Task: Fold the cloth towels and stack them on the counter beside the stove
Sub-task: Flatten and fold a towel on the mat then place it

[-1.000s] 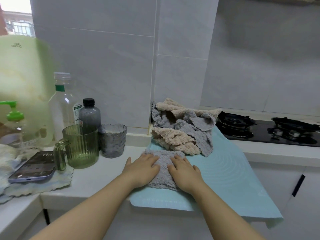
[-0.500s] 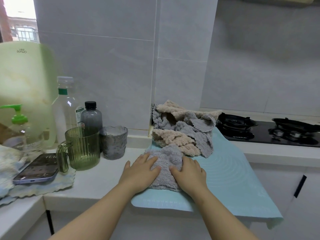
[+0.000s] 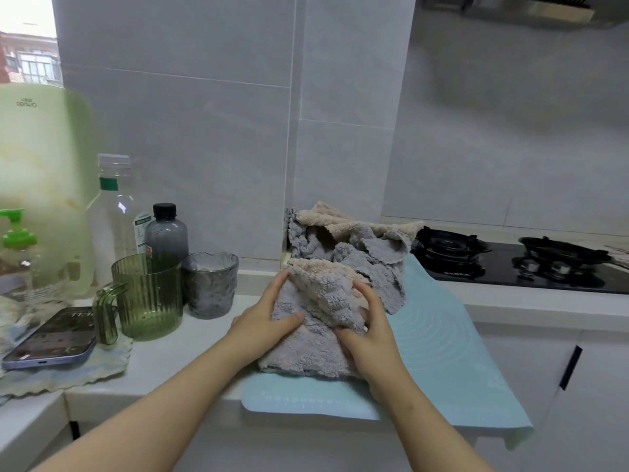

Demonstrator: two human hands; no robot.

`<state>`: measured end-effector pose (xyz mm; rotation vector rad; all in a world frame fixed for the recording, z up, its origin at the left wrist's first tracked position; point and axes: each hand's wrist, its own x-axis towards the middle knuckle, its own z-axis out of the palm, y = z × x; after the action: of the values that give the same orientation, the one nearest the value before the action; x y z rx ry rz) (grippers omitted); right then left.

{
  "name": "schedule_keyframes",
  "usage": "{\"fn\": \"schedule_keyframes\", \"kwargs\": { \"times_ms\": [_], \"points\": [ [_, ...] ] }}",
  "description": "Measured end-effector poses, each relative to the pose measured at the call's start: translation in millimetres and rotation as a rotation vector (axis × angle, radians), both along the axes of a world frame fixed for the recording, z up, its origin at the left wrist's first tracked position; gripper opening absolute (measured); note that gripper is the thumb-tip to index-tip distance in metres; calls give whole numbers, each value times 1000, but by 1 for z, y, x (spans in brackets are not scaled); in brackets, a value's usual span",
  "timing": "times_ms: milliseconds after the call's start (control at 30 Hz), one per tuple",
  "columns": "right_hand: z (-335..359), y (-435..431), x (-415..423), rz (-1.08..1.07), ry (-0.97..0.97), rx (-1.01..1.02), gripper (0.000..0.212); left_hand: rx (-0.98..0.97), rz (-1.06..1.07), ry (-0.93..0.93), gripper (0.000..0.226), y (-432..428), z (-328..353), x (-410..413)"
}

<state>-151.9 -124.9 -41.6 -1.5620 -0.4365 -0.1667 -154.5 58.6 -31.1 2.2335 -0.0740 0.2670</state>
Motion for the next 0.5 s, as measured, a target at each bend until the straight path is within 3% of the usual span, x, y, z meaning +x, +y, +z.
{"fn": "schedule_keyframes", "kwargs": {
  "times_ms": [167,267,400,500],
  "points": [
    [2,-10,6,3,147,341,66,-356,-166,-80,82,-16,10,7],
    [4,-12,7,13,204,419,62,-593,-191,-47,82,-22,10,9],
    [2,-11,8,-20,250,348,62,-819,-202,54,78,-20,2,3],
    [-2,-8,14,-67,239,126,66,-913,-132,69,63,-13,-4,-1]
  ]
}}
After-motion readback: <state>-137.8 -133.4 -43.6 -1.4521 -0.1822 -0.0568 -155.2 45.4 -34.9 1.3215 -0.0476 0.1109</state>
